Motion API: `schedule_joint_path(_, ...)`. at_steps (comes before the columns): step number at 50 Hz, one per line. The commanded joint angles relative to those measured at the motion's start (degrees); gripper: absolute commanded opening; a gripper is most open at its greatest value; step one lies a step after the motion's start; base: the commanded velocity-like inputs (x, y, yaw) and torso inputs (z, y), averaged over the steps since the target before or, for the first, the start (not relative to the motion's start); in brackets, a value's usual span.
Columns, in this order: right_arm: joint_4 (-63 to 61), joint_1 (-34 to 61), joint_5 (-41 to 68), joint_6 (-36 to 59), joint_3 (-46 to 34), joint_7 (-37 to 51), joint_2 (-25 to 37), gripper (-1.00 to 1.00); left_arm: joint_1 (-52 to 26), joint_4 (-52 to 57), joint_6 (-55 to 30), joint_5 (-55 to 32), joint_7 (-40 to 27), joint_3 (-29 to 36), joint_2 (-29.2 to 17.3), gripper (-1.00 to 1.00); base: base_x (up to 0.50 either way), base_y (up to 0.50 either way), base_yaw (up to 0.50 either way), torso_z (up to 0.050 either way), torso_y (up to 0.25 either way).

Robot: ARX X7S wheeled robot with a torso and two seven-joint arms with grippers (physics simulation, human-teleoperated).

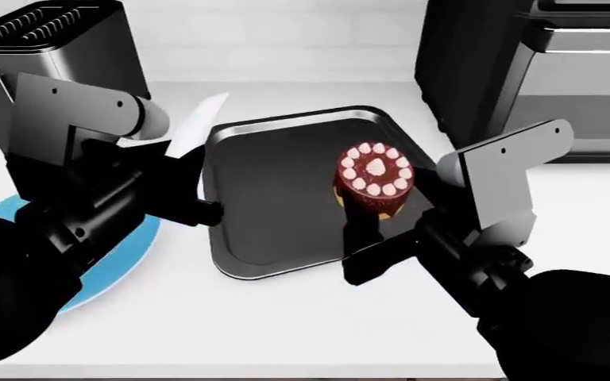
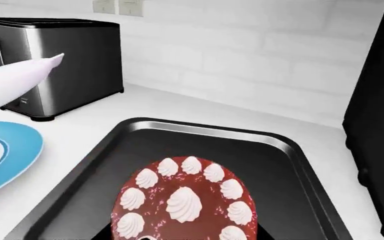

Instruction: Move the dessert items from the plate to the tray.

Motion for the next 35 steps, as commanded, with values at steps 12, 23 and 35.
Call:
schedule_joint_path(12, -0.3, 0.3, -2.8, 0.0, -0.4, -1.8, -0.4, -1.00, 0.4, -0.7, 1.4, 0.6, 1.1, -0.1, 0.0, -1.00, 0.00, 0.00, 0.00, 0.000, 0.001)
schedule_joint_path(23, -0.5, 0.3, -3.2, -0.5, -0.8, -2.5, -0.3, -1.00, 0.7, -0.4, 1.8, 0.4, 1.1, -0.1, -0.3, -1.00, 0.18, 0.00, 0.00, 0.000, 0.001)
schedule_joint_path(35, -0.8, 1.0, -2.8, -0.6, -1.2, -2.2, -0.1, -1.00, 0.0, -0.5, 2.0, -0.2, 0.7, 0.4, -0.4, -1.00, 0.00, 0.00, 0.00, 0.000, 0.000)
